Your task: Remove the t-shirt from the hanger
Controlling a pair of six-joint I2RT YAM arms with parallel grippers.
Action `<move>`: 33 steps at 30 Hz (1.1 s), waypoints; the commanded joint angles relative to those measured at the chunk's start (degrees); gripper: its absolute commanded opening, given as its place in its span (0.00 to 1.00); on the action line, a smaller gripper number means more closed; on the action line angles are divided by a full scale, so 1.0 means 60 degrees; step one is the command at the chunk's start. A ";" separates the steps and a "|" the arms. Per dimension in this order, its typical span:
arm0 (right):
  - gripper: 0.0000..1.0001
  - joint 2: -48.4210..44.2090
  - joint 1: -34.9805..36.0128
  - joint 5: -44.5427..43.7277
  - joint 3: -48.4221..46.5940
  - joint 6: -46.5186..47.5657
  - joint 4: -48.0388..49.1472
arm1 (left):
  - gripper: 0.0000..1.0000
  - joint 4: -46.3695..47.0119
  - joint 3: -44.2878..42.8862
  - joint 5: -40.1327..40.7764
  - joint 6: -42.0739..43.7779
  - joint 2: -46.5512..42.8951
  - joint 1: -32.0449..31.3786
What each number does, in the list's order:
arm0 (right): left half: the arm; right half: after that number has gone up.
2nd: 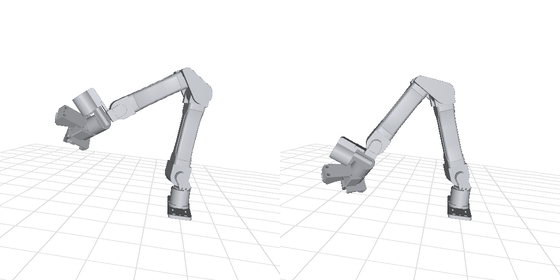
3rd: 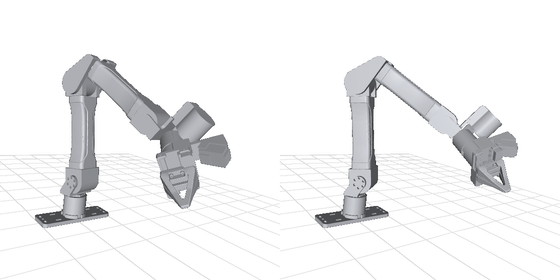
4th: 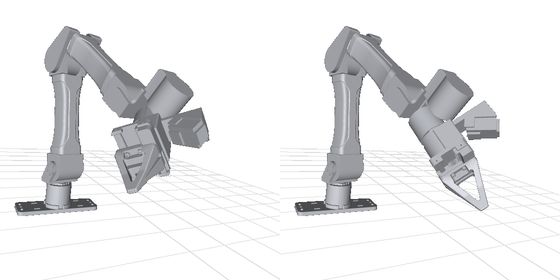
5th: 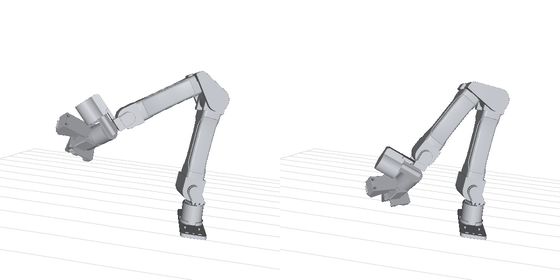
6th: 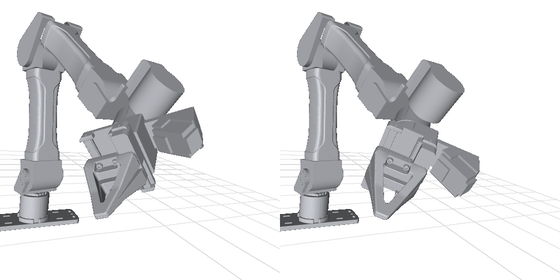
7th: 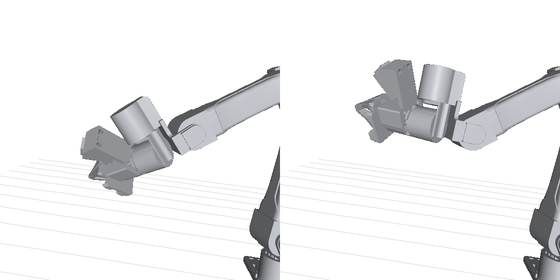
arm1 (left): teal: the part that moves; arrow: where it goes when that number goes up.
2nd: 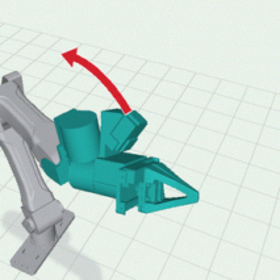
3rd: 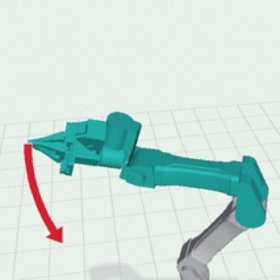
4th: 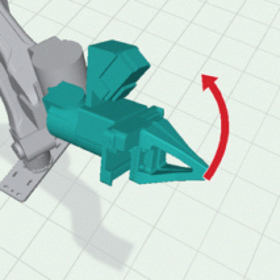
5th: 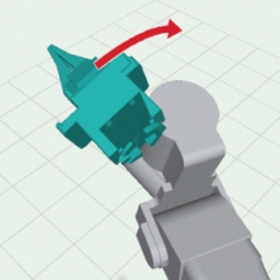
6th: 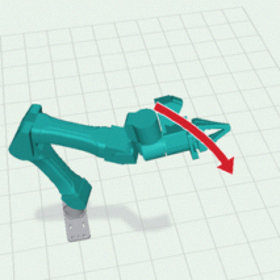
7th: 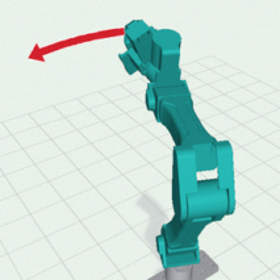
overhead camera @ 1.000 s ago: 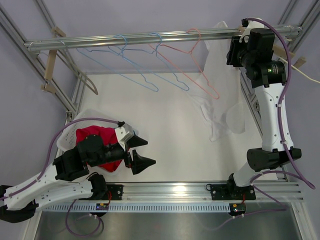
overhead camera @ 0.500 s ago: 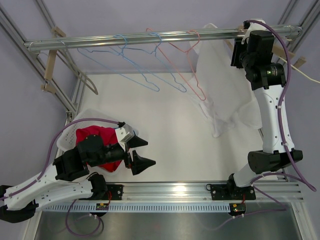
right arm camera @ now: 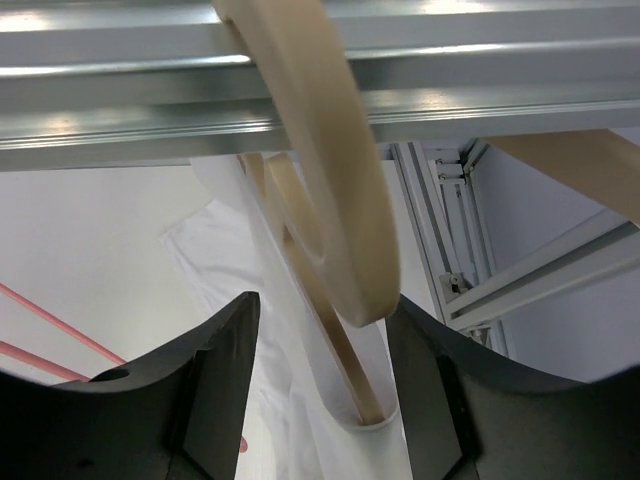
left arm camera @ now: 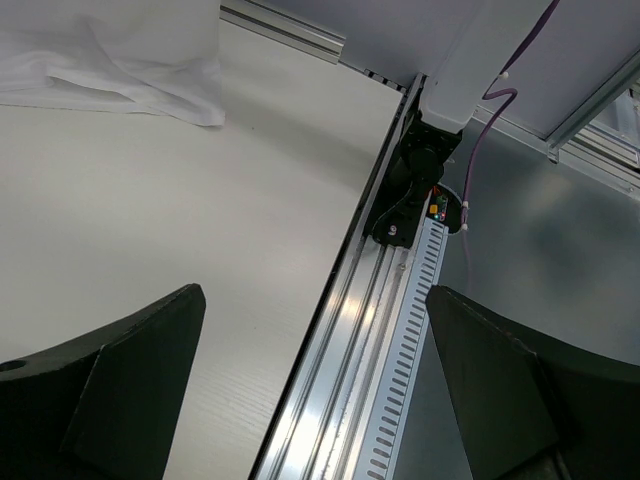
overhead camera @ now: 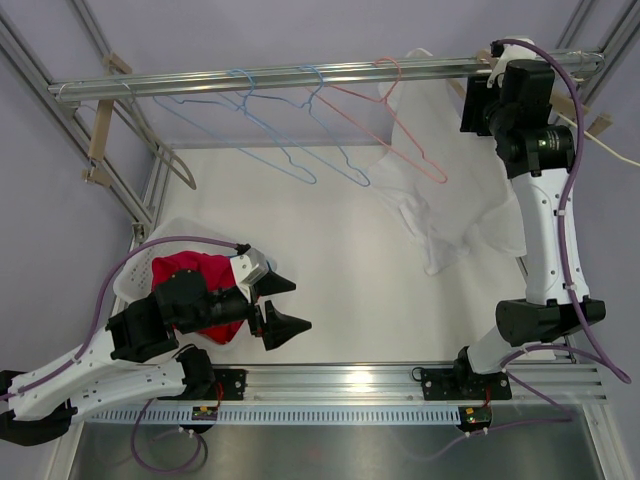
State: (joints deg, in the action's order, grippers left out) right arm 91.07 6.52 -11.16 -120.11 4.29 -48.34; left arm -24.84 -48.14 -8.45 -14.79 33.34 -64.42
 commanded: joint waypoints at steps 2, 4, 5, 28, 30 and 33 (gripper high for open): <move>0.60 0.0247 -0.0340 0.1141 0.0038 0.0017 -0.0074 | 0.99 0.0156 0.0099 -0.0159 0.0150 -0.0166 -0.0030; 0.56 0.0218 -0.0370 0.1593 0.0155 -0.0027 0.0028 | 0.99 0.0156 0.0113 -0.0159 0.0150 -0.0167 -0.0044; 0.51 0.0189 -0.0355 0.1726 0.0156 -0.0056 0.0029 | 0.99 0.0156 0.0099 -0.0159 0.0150 -0.0167 -0.0044; 0.00 -0.0469 0.1036 0.0118 -0.0050 0.1114 0.1872 | 0.99 0.0156 0.0128 -0.0115 0.0194 0.0053 0.0000; 0.00 -0.0733 0.1212 -0.0146 0.0520 0.1145 0.2631 | 0.99 0.0156 0.0128 -0.0115 0.0179 0.0068 0.0029; 0.00 -0.1407 0.1242 -0.0002 0.1557 0.1013 0.3642 | 0.99 0.0141 0.0128 -0.0115 0.0179 0.0097 0.0059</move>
State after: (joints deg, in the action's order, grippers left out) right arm 89.56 13.58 -8.47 -113.49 7.40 -40.42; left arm -25.50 -47.42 -8.43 -14.72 33.61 -64.40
